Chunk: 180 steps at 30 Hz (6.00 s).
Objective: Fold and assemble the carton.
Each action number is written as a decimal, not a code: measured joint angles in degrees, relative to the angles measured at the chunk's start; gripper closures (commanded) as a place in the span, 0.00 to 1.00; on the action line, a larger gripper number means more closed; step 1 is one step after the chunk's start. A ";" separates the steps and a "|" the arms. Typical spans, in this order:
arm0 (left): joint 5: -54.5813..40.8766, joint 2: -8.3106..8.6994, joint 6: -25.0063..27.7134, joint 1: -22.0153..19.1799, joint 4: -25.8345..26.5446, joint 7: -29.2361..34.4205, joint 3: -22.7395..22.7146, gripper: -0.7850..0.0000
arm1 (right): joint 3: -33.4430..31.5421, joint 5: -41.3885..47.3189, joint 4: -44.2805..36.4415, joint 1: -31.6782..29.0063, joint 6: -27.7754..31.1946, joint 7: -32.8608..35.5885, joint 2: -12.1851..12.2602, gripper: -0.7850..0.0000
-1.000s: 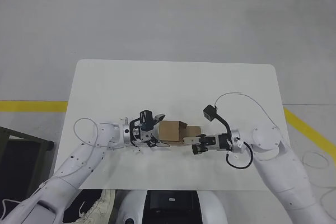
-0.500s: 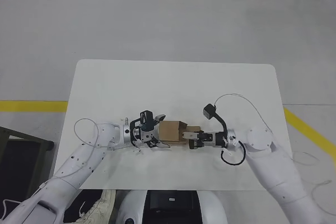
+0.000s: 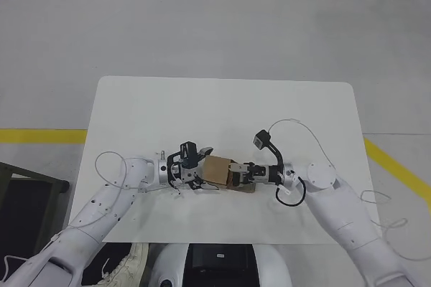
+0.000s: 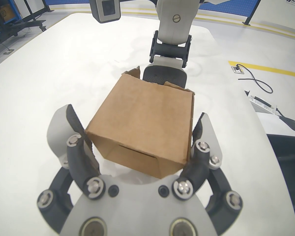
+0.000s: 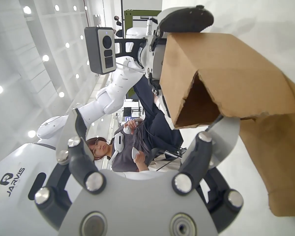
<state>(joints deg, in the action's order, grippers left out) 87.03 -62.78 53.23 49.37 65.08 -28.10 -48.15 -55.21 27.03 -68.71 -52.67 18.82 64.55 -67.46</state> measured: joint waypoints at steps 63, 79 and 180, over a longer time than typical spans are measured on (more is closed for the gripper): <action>-0.98 0.46 0.24 2.38 1.87 2.12 -2.95 0.00 | -5.12 -4.83 5.64 4.03 3.60 2.31 -0.33 0.00; -1.12 0.37 0.22 2.41 1.90 2.33 -3.14 0.00 | 2.68 -1.38 10.58 10.88 8.55 12.36 -2.61 0.00; 8.09 1.77 3.77 -0.57 -4.41 -8.43 -1.62 0.00 | 8.34 7.60 23.53 13.63 8.73 7.51 -10.90 0.00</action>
<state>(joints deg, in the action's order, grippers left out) 95.12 -61.01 56.99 48.79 60.66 -36.52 -49.78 -46.87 34.64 -45.18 -39.04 27.54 72.06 -78.37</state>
